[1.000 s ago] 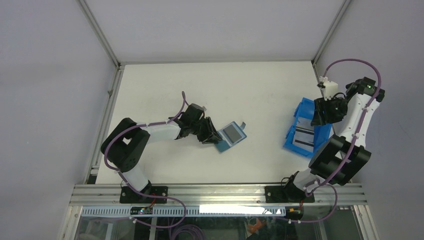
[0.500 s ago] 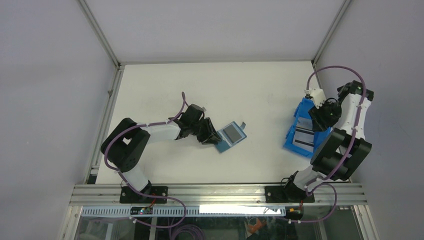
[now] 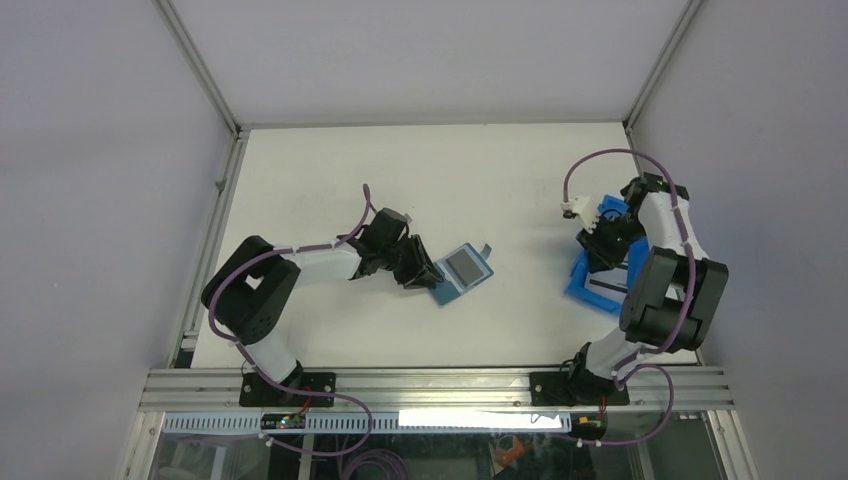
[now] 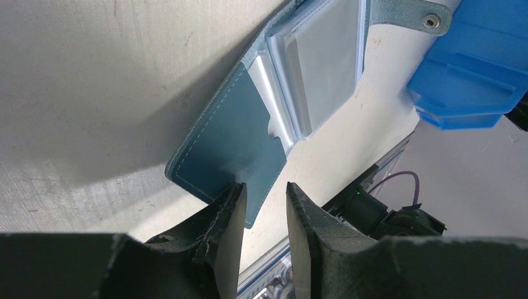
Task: Put the credit cards into the card holder
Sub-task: Move the storage box to the center of the board.
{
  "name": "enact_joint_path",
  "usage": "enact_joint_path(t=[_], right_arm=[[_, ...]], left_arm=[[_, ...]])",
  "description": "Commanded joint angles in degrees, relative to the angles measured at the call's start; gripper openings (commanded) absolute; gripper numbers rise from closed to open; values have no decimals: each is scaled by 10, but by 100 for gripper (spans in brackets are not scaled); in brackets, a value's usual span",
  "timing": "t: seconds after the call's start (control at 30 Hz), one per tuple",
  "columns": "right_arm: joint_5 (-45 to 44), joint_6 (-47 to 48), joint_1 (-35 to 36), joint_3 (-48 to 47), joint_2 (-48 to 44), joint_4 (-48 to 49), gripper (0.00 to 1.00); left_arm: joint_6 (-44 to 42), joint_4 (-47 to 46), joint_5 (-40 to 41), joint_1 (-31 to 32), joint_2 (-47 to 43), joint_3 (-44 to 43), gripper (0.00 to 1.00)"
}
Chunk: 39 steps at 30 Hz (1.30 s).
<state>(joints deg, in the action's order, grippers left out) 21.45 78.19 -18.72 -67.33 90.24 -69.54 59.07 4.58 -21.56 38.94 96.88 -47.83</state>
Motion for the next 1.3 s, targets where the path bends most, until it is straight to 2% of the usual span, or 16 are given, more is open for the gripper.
enact_joint_path(t=[0.0, 0.27, 0.43, 0.53, 0.63, 0.73, 0.83, 1.03, 1.17, 1.27], right_arm=[[69, -88, 44, 6, -38, 61, 26], [106, -298, 164, -36, 5, 160, 28], [90, -392, 186, -84, 46, 170, 30], [51, -395, 186, -119, 52, 113, 34], [11, -387, 186, -110, 29, 77, 49], [3, -407, 195, -63, -6, 100, 62], [-20, -451, 212, -10, -22, 145, 69], [-89, -511, 241, 55, -22, 226, 77], [-103, -523, 244, 60, 4, 237, 77], [-78, -528, 247, 63, 5, 233, 74]], left_arm=[[2, -30, -10, -2, -6, 0, 32], [0, -57, -22, -5, 12, 0, 32], [-4, -74, -34, -18, 20, 9, 32], [-7, -82, -41, -27, 21, 12, 31], [-14, -79, -45, -31, 20, 11, 31], [-17, -79, -51, -32, 24, 6, 31], [-18, -76, -58, -33, 29, -2, 31], [-21, -69, -62, -34, 32, -13, 31], [-21, -70, -62, -34, 31, -9, 31], [-19, -73, -61, -34, 31, -7, 31]])
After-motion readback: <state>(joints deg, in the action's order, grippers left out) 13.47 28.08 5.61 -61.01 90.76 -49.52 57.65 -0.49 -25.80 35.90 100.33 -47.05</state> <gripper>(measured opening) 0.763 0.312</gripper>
